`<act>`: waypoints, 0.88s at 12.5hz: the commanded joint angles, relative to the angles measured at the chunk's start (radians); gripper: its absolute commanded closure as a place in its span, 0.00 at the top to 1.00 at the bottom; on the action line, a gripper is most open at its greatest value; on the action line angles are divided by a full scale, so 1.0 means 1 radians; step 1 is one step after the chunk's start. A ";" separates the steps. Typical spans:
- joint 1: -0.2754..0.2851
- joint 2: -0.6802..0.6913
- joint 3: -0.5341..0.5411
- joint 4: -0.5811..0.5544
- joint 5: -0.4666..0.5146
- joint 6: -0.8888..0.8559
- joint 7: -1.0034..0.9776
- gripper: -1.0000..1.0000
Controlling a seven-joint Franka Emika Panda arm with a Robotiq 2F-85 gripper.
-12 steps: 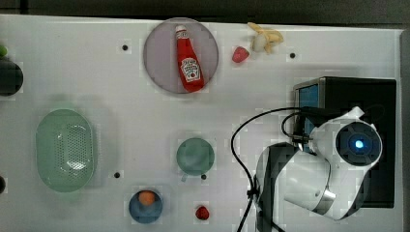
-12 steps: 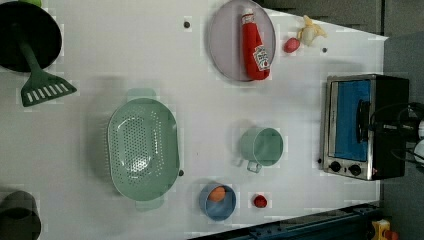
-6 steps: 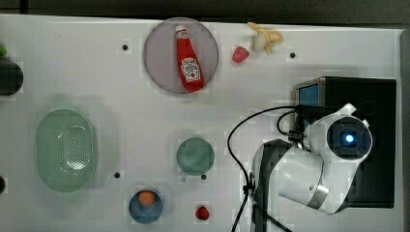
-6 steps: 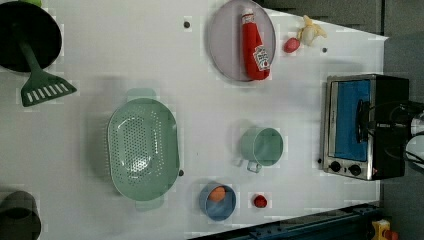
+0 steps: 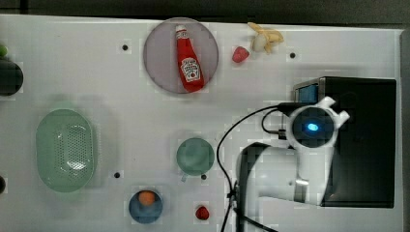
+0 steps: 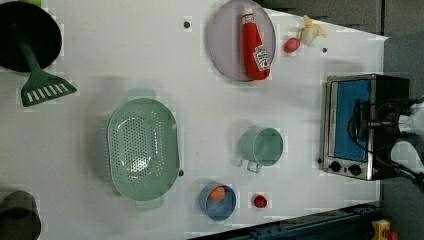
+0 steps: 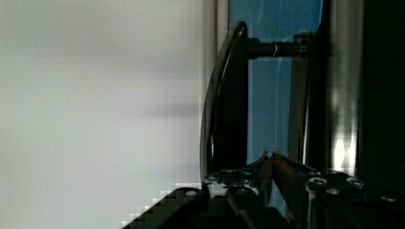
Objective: Flap open oven.
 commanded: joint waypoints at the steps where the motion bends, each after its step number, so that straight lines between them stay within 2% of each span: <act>1: 0.080 0.067 0.075 -0.028 -0.083 0.013 0.234 0.17; 8: 0.187 0.266 0.126 0.015 -0.349 -0.001 0.667 0.17; 11: 0.246 0.387 0.126 0.072 -0.418 -0.026 0.795 0.17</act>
